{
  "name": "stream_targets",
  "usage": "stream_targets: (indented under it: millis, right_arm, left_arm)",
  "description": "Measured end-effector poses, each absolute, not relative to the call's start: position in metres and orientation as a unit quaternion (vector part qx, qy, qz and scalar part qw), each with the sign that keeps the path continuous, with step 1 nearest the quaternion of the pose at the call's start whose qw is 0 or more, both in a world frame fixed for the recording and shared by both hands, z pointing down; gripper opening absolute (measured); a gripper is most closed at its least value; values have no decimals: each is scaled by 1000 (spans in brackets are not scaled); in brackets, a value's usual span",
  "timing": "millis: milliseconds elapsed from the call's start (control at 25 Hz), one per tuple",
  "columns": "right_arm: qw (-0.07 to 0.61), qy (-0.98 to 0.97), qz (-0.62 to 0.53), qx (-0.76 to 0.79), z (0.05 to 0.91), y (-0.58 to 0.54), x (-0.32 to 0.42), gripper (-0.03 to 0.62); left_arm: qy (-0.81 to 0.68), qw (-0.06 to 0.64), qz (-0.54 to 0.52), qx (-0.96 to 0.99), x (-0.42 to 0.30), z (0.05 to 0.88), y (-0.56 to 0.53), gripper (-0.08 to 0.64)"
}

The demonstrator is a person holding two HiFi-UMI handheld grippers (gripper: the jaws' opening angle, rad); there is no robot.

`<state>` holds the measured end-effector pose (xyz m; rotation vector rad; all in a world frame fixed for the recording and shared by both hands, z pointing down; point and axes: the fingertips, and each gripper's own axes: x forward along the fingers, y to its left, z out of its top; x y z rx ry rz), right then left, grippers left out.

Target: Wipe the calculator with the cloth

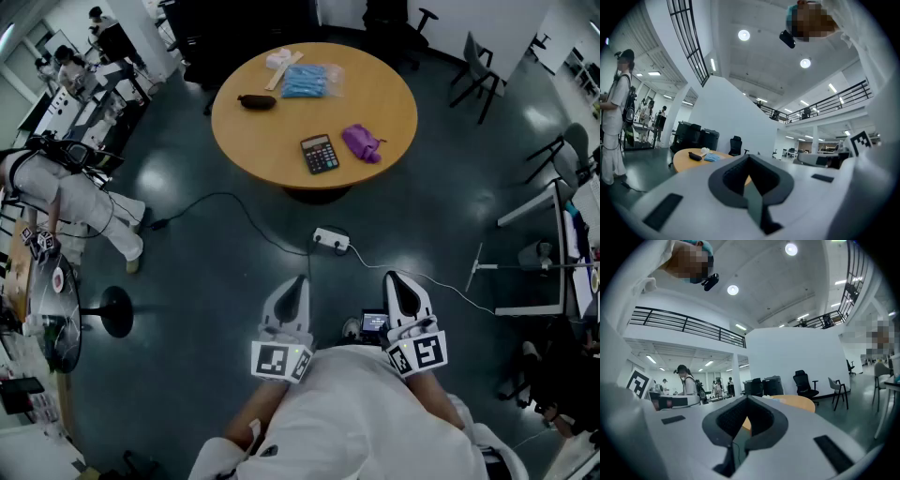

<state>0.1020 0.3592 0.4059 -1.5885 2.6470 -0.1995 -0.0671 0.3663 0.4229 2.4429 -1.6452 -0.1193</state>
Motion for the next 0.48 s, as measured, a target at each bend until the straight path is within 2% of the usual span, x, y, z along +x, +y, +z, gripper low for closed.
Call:
stream_targets:
  millis: [480]
  right_arm:
    - [23, 856, -64, -513, 406, 359, 101, 15]
  left_arm:
    - [-555, 96, -41, 825, -68, 422, 366, 6]
